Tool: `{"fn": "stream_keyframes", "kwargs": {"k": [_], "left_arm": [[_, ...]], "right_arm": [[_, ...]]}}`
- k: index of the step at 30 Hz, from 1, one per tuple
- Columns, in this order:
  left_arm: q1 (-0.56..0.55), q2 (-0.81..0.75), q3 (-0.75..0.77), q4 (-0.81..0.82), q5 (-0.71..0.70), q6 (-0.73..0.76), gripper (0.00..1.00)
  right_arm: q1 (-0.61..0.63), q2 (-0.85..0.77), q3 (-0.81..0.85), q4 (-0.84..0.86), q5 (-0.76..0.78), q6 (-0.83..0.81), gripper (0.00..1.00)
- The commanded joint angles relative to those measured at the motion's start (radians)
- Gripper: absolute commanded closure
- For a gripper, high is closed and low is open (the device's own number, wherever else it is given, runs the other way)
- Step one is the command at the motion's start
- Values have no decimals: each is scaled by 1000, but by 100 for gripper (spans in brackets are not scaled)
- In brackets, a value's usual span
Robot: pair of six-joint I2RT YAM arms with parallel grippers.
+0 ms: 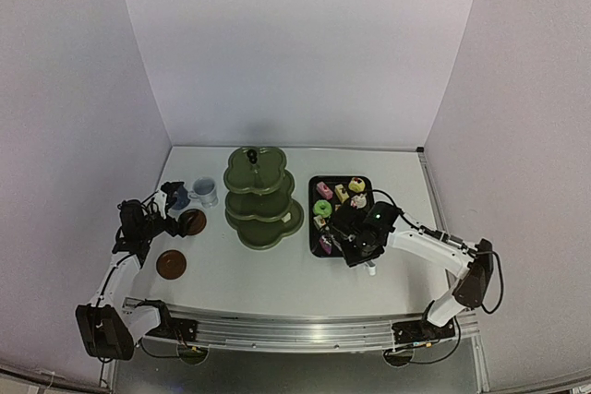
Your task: Serve the afternoon tea
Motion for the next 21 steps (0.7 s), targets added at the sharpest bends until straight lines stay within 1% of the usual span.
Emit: {"fn": "stream_keyframes", "kwargs": {"k": [1,6,17,20,21], "left_arm": [[-5,-30,-6,14,13,0,0],[-5,-43,-10,5,10,8,1],[-5,-44,-4,-30,11,28,1],[-5,-42,-4,-30,11,31,1],[-5,-40,-3,-31,12,32,1]], "right_arm": [[26,-20,-17,22,-9,41,58],[29,0,-27,55,-33,48,58],[30,54,-55,70,-61,50,56],[29,65,-56,75,-61,45,57],[30,70,-55,77,-61,43,59]]}}
